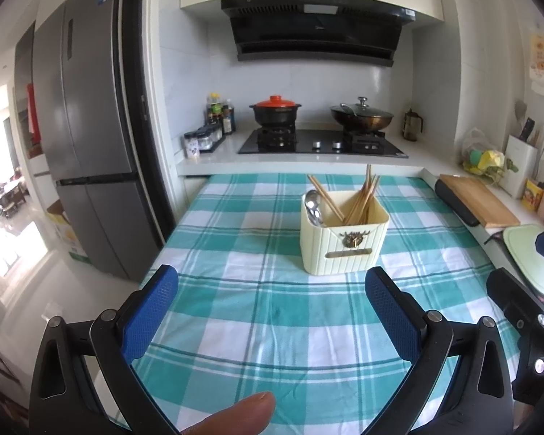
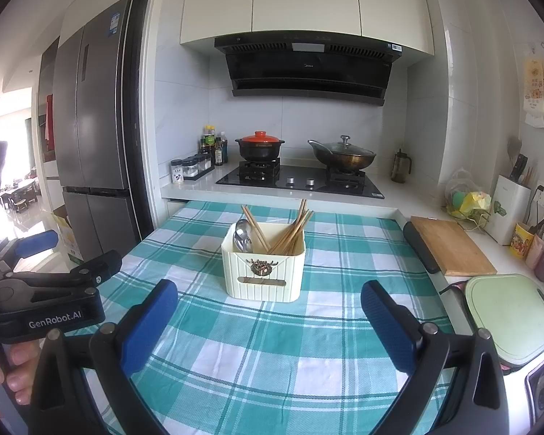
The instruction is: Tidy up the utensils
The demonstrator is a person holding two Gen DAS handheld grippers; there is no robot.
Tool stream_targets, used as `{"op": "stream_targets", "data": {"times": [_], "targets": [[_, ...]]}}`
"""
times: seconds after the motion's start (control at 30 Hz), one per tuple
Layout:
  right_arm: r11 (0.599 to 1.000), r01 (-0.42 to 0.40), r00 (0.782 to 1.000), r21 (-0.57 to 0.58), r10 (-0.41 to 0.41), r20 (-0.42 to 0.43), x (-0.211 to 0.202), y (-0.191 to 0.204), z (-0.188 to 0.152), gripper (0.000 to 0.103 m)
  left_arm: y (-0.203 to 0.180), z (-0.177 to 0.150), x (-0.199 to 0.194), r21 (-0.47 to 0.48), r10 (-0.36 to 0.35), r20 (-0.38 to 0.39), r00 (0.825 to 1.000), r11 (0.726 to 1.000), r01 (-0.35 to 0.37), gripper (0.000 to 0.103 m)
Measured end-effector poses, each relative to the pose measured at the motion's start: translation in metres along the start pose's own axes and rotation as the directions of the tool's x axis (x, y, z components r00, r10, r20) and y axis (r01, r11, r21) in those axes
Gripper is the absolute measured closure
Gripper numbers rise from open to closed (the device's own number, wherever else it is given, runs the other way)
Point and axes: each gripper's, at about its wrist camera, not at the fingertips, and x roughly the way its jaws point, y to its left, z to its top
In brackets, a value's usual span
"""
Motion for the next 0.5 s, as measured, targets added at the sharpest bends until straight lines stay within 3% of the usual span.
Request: {"op": "stream_targets", "data": {"times": [0.5], "targets": [[1.000, -0.008, 1.000, -0.012, 0.008, -0.011, 0.0003, -0.0033, -0.0044, 0.000, -0.0015, -0.0021, 0.0013, -0.004, -0.028, -0.011, 1.000, 1.000, 0.028, 0.000]]}}
